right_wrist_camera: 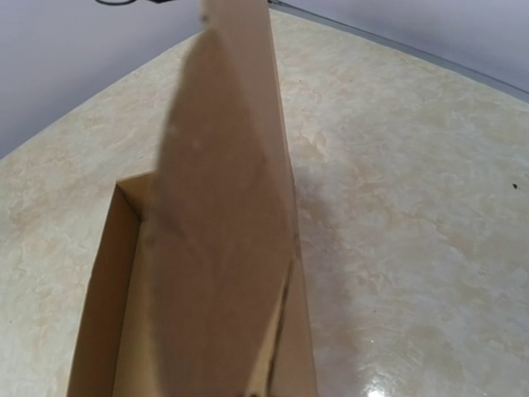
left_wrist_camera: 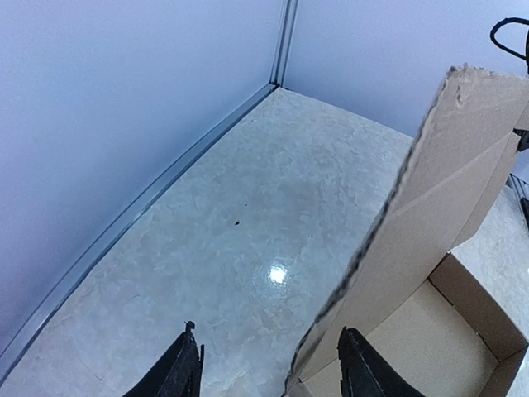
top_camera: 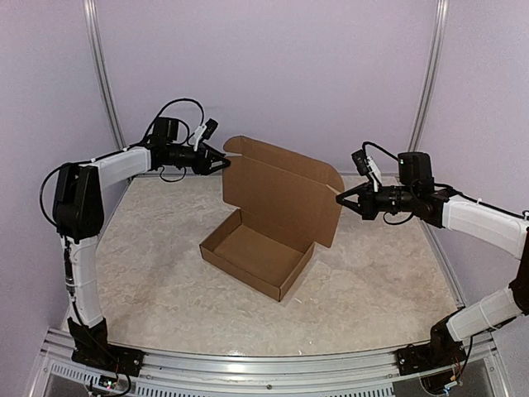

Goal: Fold the paper box

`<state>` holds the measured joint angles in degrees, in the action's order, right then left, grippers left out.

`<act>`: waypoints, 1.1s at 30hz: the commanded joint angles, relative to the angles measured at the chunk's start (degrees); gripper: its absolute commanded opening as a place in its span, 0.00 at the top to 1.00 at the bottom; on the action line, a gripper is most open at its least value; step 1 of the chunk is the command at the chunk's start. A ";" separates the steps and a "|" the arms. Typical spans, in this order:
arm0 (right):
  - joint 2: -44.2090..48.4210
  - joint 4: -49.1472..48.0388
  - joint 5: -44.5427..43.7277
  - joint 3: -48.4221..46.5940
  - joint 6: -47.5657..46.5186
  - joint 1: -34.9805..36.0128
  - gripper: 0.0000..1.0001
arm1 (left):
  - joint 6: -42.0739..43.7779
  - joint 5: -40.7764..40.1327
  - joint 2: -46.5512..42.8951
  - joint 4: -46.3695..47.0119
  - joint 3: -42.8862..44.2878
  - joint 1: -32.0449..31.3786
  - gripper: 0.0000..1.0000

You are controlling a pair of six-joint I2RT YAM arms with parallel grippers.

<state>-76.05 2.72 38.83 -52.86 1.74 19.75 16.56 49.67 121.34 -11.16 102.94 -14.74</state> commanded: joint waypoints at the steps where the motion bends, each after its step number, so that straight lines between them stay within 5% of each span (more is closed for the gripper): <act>1: 0.97 2.68 0.72 0.59 -0.58 0.42 1.00 | -0.11 1.63 3.16 -1.89 3.75 -1.19 0.48; 17: 0.60 2.64 -0.51 0.34 -0.04 0.45 1.00 | -0.55 4.29 1.17 -0.71 1.16 -1.51 0.95; 25: 1.30 2.28 -6.63 -0.54 2.53 2.63 1.00 | -0.90 2.00 -4.10 3.62 -8.93 -3.06 1.00; 33: 1.98 0.53 -16.37 -0.75 8.17 7.49 1.00 | -6.89 -10.21 -12.51 16.29 -24.59 -6.31 1.00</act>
<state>-74.52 3.09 28.77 -52.95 6.35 24.51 13.87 45.82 111.90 0.40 85.58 -18.33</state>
